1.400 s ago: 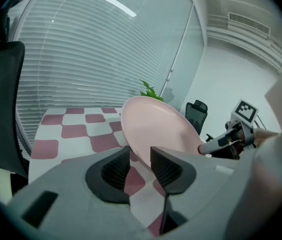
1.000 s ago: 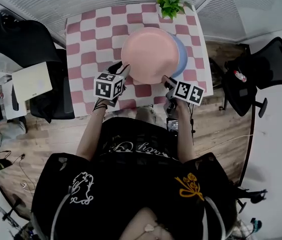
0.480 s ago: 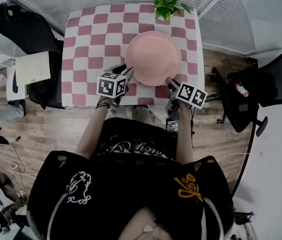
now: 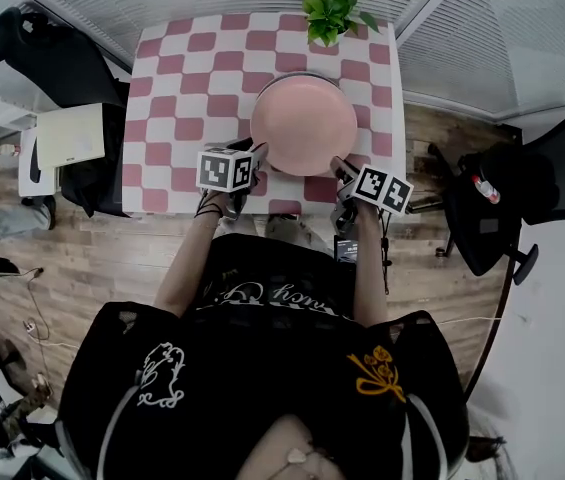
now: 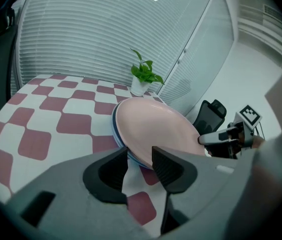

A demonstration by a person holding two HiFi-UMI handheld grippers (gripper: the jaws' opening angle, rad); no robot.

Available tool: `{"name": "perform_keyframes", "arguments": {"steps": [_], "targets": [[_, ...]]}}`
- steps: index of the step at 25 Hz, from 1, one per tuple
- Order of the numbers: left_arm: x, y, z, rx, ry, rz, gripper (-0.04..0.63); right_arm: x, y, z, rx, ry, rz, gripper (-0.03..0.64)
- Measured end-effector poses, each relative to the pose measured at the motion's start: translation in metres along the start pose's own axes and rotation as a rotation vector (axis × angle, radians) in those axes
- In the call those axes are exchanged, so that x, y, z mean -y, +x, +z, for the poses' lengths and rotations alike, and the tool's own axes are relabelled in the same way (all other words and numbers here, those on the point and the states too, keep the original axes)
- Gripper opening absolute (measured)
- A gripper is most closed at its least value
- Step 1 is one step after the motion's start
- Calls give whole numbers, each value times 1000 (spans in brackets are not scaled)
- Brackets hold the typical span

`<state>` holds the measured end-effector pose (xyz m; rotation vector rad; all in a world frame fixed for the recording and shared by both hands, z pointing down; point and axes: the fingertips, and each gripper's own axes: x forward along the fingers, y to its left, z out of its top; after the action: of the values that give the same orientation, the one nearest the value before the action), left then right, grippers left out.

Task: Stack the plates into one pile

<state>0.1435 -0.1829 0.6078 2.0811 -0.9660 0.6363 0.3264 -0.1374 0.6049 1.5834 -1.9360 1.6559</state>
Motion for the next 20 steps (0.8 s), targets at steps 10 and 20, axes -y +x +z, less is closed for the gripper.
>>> {"name": "perform_keyframes", "arguments": {"steps": [10, 20], "targets": [[1, 5, 0, -19, 110, 32, 175, 6, 1, 16, 44, -53, -20, 84], [13, -23, 26, 116, 151, 4, 173, -23, -25, 57, 231, -211, 24, 150]]}}
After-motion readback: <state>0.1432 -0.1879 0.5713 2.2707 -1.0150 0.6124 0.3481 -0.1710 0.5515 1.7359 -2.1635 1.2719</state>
